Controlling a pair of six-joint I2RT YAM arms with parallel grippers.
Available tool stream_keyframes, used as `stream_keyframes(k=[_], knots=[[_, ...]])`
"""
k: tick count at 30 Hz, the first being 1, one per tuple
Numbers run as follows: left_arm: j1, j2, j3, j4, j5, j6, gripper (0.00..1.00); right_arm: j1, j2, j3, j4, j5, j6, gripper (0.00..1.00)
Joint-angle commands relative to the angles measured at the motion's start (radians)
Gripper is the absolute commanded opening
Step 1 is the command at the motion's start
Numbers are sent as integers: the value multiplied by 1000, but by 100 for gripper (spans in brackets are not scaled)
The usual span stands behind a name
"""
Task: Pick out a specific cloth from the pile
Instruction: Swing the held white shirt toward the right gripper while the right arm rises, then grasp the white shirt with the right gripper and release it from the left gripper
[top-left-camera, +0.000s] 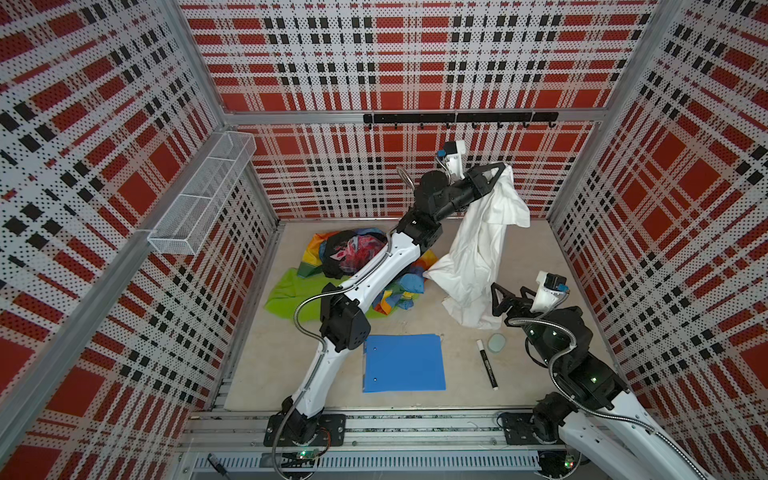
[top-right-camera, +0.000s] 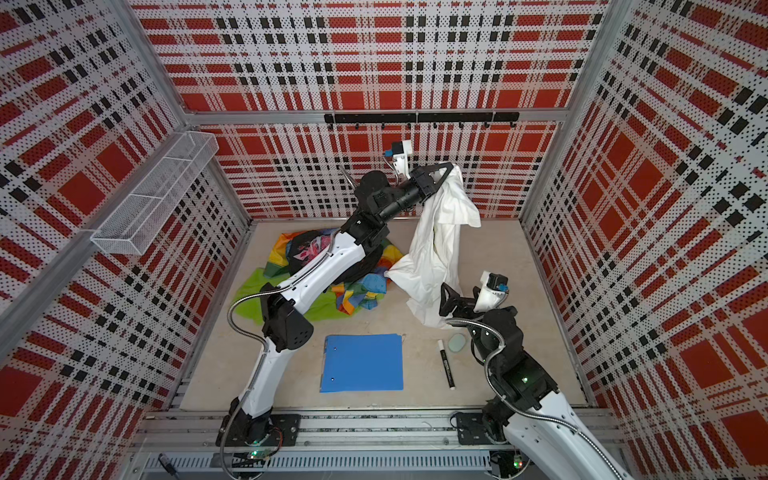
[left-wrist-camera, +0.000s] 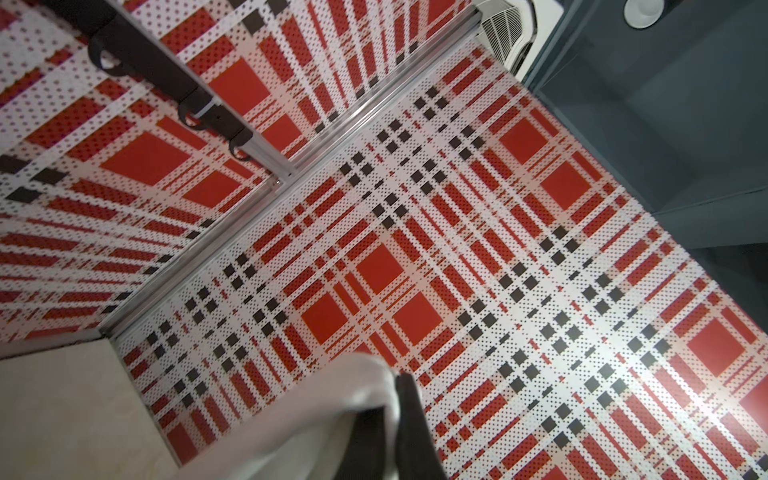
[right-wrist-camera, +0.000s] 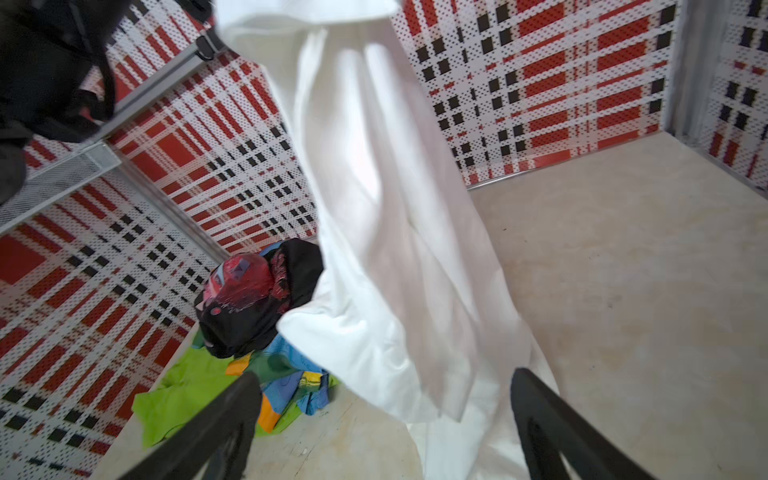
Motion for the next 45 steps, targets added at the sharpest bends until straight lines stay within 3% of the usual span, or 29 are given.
stream_keyframes(k=[1, 4, 8, 12, 15, 19, 21, 28, 30, 32, 33, 37, 45], knots=[[-14, -47, 10, 90, 19, -9, 0, -58, 44, 62, 132, -192, -76, 100], [-19, -69, -33, 102, 21, -15, 0, -122, 119, 118, 168, -228, -106, 100], [-30, -109, -115, 138, 13, -20, 0, -244, 244, 190, 243, -385, -104, 100], [-34, -131, -159, 150, 9, -27, 0, -277, 365, 251, 324, -460, -94, 100], [-37, -143, -184, 168, 22, -48, 0, -279, 454, 274, 383, -478, -73, 100], [-38, -181, -253, 203, 37, -72, 0, -284, 526, 282, 450, -413, -51, 98], [-38, -213, -307, 230, 34, -82, 0, -296, 562, 299, 468, -394, -40, 85], [-30, -301, -440, 268, 46, -130, 0, -345, 621, 322, 546, -350, -6, 15], [-19, -322, -476, 267, 56, -140, 0, -361, 615, 334, 549, -355, -5, 5], [-2, -344, -513, 270, 65, -147, 0, -368, 605, 351, 534, -357, -17, 0], [7, -352, -528, 270, 71, -150, 4, -370, 599, 363, 519, -351, -26, 0], [38, -382, -586, 269, 143, -133, 41, -404, 584, 405, 467, -321, -42, 0], [72, -554, -892, 201, 192, 21, 79, -504, 632, 574, 405, -378, -66, 0]])
